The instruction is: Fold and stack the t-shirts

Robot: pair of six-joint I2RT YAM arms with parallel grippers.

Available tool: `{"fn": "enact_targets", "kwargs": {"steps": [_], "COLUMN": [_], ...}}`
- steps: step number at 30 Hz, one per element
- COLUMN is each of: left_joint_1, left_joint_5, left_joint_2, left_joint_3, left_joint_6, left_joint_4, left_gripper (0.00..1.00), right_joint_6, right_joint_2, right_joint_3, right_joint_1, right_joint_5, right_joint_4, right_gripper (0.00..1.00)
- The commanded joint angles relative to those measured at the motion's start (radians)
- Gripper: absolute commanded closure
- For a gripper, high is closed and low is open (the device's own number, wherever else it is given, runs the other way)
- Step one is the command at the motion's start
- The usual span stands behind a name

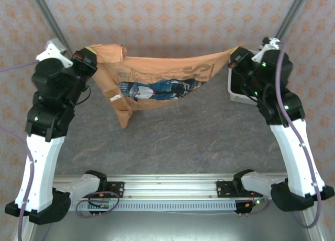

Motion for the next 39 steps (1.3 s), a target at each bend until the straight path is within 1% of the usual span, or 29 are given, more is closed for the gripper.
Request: {"fn": "enact_targets", "kwargs": {"steps": [1,5,8,11,13,16,17,19,20,21,22,23,24,25,26,27,30,33,34,38,39], "left_joint_1": [0.006,0.007,0.007,0.008,0.022,0.043,0.054,0.076,0.092,0.106,0.121,0.133,0.142,0.148,0.149,0.146,0.137,0.133,0.132,0.118,0.114], "left_joint_5": [-0.019,-0.02,-0.019,-0.08,-0.084,-0.08,-0.08,-0.07,-0.047,-0.015,0.034,0.068,0.093,0.118,0.123,0.127,0.117,0.102,0.097,0.122,0.13], "left_joint_2": [-0.017,0.032,0.123,0.255,0.369,0.599,0.698,0.908,1.028,1.125,1.226,1.316,1.372,1.41,1.425,1.424,1.345,1.184,1.119,0.856,0.784], "left_joint_3": [0.065,0.137,0.215,0.316,0.397,0.57,0.655,0.843,0.957,1.047,1.133,1.205,1.24,1.253,1.243,1.221,1.05,0.769,0.654,0.175,0.078], "left_joint_6": [0.041,0.032,0.036,0.05,0.055,0.065,0.069,0.074,0.057,0.035,0.005,-0.028,-0.051,-0.065,-0.064,-0.054,-0.002,0.048,0.052,0.025,0.017], "left_joint_4": [0.071,0.078,0.059,0.012,-0.022,-0.071,-0.1,-0.163,-0.2,-0.218,-0.23,-0.25,-0.263,-0.276,-0.29,-0.296,-0.313,-0.31,-0.308,-0.31,-0.318], "left_gripper": [1.0,1.0,1.0,1.0,1.0,1.0,1.0,1.0,1.0,1.0,0.84,0.56,0.43,0.36,0.32,0.3,0.28,0.28,0.28,0.34,0.37], "right_joint_6": [-0.042,-0.054,-0.061,-0.056,-0.015,0.035,0.052,0.07,0.073,0.082,0.094,0.108,0.118,0.128,0.133,0.131,0.089,0.06,0.062,0.154,0.171], "right_joint_2": [-0.044,-0.01,0.076,0.187,0.297,0.503,0.6,0.787,0.901,1.004,1.129,1.248,1.323,1.359,1.361,1.353,1.284,1.146,1.081,0.82,0.766], "right_joint_3": [0.057,0.111,0.158,0.217,0.264,0.342,0.398,0.546,0.665,0.787,0.946,1.106,1.2,1.22,1.187,1.152,1.003,0.737,0.618,0.149,0.065], "right_joint_1": [-0.007,-0.006,-0.008,-0.035,-0.09,-0.166,-0.19,-0.22,-0.231,-0.239,-0.247,-0.252,-0.254,-0.254,-0.254,-0.255,-0.238,-0.213,-0.206,-0.194,-0.187], "right_joint_5": [0.054,0.073,0.097,0.123,0.095,0.036,0.002,-0.071,-0.118,-0.157,-0.201,-0.227,-0.24,-0.243,-0.248,-0.26,-0.249,-0.239,-0.232,-0.232,-0.235], "right_joint_4": [0.063,0.06,0.066,0.06,0.041,0.032,0.027,-0.019,-0.059,-0.112,-0.183,-0.252,-0.291,-0.305,-0.306,-0.31,-0.334,-0.284,-0.244,-0.056,-0.028], "right_gripper": [1.0,1.0,1.0,1.0,1.0,1.0,1.0,1.0,1.0,0.9,0.71,0.57,0.49,0.41,0.4,0.4,0.4,0.4,0.4,0.43,0.44]}}
